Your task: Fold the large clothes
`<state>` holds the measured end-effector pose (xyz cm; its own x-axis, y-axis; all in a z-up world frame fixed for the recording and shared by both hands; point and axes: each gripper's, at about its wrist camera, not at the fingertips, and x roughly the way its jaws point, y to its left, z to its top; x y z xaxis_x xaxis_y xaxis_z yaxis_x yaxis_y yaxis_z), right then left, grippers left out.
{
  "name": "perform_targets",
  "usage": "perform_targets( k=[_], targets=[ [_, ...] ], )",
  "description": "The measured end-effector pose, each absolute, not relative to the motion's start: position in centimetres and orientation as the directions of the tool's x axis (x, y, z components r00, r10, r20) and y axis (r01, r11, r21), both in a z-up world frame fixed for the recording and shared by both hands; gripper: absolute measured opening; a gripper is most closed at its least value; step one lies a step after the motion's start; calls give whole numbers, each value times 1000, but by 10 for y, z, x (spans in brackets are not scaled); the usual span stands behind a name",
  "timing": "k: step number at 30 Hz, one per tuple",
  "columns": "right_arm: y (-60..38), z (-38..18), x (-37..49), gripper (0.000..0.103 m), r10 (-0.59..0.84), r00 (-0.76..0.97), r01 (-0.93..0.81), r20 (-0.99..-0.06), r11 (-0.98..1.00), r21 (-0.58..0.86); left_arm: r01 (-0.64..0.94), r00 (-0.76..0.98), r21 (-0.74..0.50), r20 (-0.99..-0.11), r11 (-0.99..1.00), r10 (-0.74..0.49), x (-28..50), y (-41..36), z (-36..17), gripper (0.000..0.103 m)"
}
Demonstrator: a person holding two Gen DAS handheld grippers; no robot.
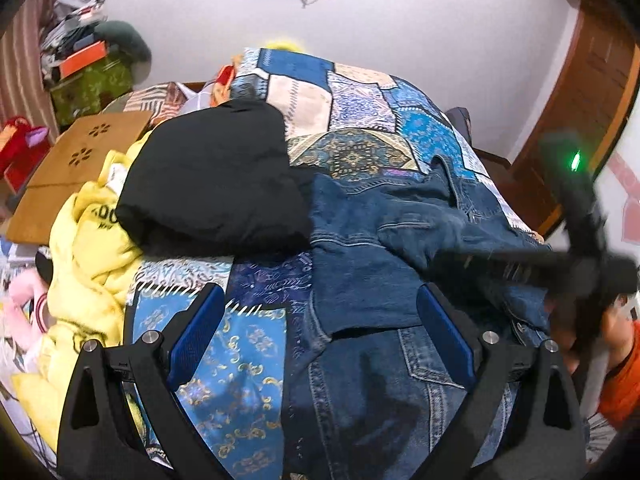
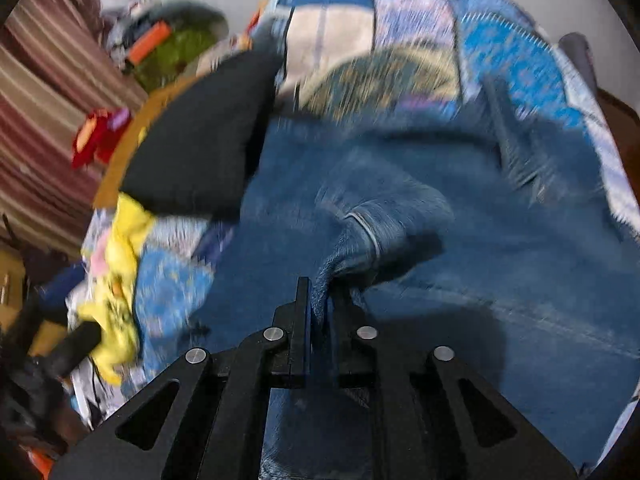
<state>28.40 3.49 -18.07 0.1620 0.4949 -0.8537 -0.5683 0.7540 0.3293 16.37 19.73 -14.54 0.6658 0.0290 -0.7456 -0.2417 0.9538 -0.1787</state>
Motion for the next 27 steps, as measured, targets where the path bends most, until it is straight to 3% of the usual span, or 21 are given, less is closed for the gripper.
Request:
perform_targets(
  k=[2, 4, 6, 11, 21, 27],
  targets=[
    [41, -186, 279, 14, 466, 109, -583, -878, 745, 324, -254, 657, -185, -753, 949, 29, 163, 201, -148, 97],
    [39, -180, 275, 31, 475, 66, -600, -877, 721, 346, -259, 647, -189, -762, 947, 25, 164, 202, -151, 97],
    [36, -170, 273, 40, 479, 36, -607, -877, 708, 362, -257, 640, -186, -768, 948, 23, 164, 200, -153, 97],
    [6, -146, 267, 40, 513, 95, -624, -853, 699, 350, -226, 628, -164, -778, 960, 15, 172, 187, -155, 97],
    [-121, -77, 282, 40, 555, 381, -460, -739, 807, 370, -70, 632, -48, -775, 996, 7, 211, 126, -147, 97],
    [-176, -47, 274, 47, 407, 586, -382, -700, 901, 205, 0, 603, -45, -797, 999, -35, 244, 99, -157, 97]
  ],
)
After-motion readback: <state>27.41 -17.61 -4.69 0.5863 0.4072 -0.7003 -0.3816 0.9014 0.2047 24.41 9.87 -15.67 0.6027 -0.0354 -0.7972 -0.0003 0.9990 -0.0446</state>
